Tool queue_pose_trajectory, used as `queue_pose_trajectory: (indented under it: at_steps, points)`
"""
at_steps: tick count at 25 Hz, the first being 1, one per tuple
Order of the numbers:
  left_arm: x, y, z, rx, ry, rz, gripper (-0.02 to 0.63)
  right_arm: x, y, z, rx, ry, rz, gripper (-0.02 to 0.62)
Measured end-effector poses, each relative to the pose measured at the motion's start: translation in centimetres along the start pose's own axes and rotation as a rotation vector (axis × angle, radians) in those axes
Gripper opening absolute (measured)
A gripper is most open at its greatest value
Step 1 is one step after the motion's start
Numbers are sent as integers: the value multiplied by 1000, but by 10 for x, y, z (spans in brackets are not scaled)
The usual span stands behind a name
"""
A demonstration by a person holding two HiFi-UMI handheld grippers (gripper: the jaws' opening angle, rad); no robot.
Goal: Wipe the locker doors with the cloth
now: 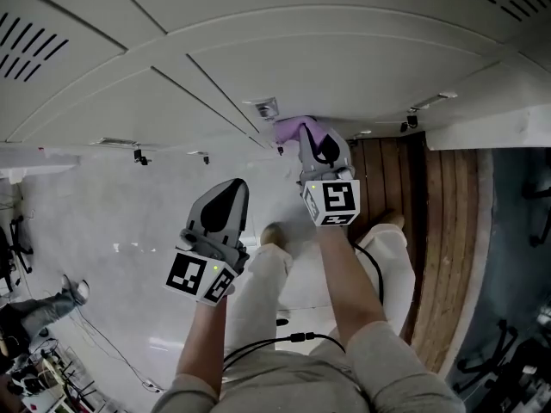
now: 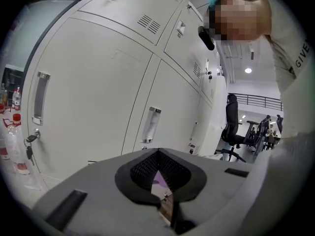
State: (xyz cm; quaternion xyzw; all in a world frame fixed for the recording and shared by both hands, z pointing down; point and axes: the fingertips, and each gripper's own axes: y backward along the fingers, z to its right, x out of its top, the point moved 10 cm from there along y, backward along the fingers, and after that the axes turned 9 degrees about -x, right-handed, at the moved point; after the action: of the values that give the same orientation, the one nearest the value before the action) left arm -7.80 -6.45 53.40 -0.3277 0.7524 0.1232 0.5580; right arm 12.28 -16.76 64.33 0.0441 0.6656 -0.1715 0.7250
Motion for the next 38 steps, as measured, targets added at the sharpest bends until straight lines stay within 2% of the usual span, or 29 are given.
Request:
queue_pose_trajectory:
  at_steps: [8,11,19,26,31,38]
  points:
    - [-1,-17,14,-37,-10,-10,-2,-4,19,87,-213,-35,-4,63]
    - [-6,-22,19,-50,-13,-18,-2,-4,21,105,-230,-13,1,64]
    - [-9,-17,19,-46,-22,-18,-2,-4,23,120,-204,55,-4,66]
    - [-7,-7,22,-46,-14,-28,-2,0,33,130,-309,-34,-42,57]
    - [14,9,22,-32,-25,-33,-2,33,59,110,-257,-85,-22,57]
    - [65,37,14,-8,-77,36,-2,123,92,63,-104,-43,66,57]
